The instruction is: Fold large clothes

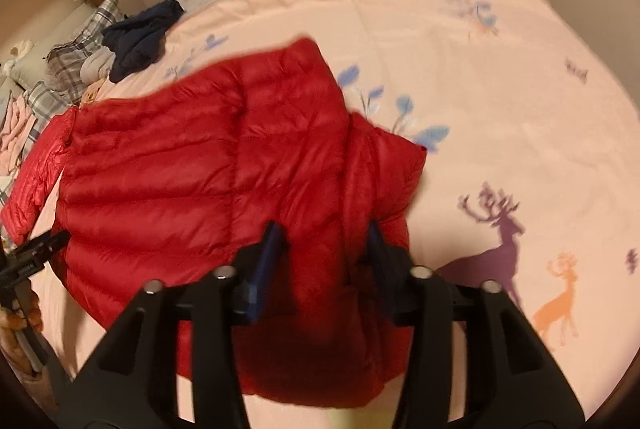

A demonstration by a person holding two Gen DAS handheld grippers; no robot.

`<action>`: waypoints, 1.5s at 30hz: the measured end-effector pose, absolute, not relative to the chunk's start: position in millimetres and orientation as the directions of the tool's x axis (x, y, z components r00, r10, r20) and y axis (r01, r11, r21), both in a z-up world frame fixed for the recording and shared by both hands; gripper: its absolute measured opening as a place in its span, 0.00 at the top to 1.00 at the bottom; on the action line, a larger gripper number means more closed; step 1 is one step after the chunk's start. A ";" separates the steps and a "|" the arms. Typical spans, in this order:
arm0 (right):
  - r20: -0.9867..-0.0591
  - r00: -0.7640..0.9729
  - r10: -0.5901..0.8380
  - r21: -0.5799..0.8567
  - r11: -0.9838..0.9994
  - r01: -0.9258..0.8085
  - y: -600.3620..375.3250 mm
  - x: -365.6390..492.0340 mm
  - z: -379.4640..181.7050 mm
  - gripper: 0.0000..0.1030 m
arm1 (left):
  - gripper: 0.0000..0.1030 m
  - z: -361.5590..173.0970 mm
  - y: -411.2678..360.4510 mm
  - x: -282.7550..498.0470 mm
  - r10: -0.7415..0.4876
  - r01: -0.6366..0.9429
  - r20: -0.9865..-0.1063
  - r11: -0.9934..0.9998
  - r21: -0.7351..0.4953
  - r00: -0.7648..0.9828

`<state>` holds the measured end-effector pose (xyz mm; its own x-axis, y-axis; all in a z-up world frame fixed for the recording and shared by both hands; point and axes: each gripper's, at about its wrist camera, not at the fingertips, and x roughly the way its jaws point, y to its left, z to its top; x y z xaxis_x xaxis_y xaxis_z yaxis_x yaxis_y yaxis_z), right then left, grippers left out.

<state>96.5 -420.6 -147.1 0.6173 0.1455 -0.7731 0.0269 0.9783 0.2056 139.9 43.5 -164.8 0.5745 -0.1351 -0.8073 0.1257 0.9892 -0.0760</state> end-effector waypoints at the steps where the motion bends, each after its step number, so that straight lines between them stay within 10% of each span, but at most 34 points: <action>1: -0.760 0.634 0.144 0.198 0.980 0.015 -417.2 92.7 -141.2 0.44 | 0.11 -161.3 43.6 139.6 -0.128 0.125 -0.800 0.990 -0.067 0.586; 13: -0.704 0.677 0.215 0.157 0.977 -0.147 -364.1 100.6 -125.1 0.41 | 0.11 -111.6 12.1 197.4 -0.160 0.171 -0.656 0.984 -0.048 0.738; 21: -0.746 0.629 0.218 0.154 0.976 -0.156 -357.6 108.9 -148.1 0.36 | 0.19 -166.4 5.4 263.3 -0.143 0.122 -0.822 0.988 -0.090 0.551; 45: -0.770 0.623 0.134 0.151 0.988 -0.026 -379.1 89.3 -166.8 0.29 | 0.18 -171.8 6.7 157.7 -0.154 0.213 -0.783 0.977 -0.028 0.602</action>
<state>89.3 -379.1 -166.8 0.6234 0.1341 -0.7703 -0.0259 0.9882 0.1511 157.7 6.7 -171.8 0.6020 -0.1541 -0.7835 0.2133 0.9766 -0.0281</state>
